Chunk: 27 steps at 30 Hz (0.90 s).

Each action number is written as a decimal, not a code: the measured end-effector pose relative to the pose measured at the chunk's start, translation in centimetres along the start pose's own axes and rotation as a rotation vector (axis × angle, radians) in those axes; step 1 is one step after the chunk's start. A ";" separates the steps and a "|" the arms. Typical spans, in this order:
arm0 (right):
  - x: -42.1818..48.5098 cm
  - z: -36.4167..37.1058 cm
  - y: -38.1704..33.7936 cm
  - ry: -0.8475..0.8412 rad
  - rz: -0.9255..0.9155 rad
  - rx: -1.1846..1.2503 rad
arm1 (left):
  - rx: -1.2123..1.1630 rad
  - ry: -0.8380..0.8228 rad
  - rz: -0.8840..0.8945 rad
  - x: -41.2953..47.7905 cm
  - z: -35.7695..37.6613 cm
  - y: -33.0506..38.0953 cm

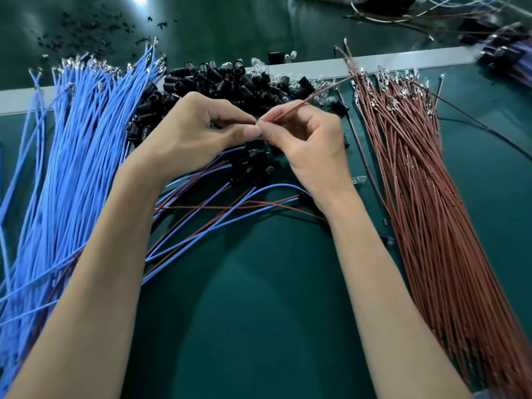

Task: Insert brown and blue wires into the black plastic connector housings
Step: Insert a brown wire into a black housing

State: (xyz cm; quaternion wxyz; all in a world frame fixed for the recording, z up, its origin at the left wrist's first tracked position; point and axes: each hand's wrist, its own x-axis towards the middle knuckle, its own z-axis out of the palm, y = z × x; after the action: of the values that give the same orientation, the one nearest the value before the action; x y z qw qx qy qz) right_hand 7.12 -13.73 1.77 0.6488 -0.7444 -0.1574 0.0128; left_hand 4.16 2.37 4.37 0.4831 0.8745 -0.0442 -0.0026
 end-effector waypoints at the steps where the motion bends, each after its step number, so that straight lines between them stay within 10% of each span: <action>1: 0.0 0.0 0.0 -0.004 0.030 0.071 | 0.009 0.012 -0.007 0.0 0.0 -0.1; 10: -0.1 -0.2 0.0 0.007 0.079 0.062 | 0.003 0.010 -0.005 0.0 0.3 0.7; 15: 0.7 -0.8 -0.6 0.161 0.264 0.557 | 0.106 0.092 -0.050 0.1 -0.9 -0.1; 21: 0.0 -0.4 -0.3 -0.008 0.199 0.170 | 0.243 0.086 0.054 0.2 -0.6 0.7; 27: 0.6 -1.0 -0.7 0.196 0.353 0.550 | 0.260 0.101 0.032 0.2 -1.2 0.0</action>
State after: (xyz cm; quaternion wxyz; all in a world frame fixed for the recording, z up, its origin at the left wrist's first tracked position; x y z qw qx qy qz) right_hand 7.82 -14.50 2.69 0.8252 -0.5549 0.0461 0.0953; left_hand 4.39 3.42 5.00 0.3674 0.9278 -0.0337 0.0547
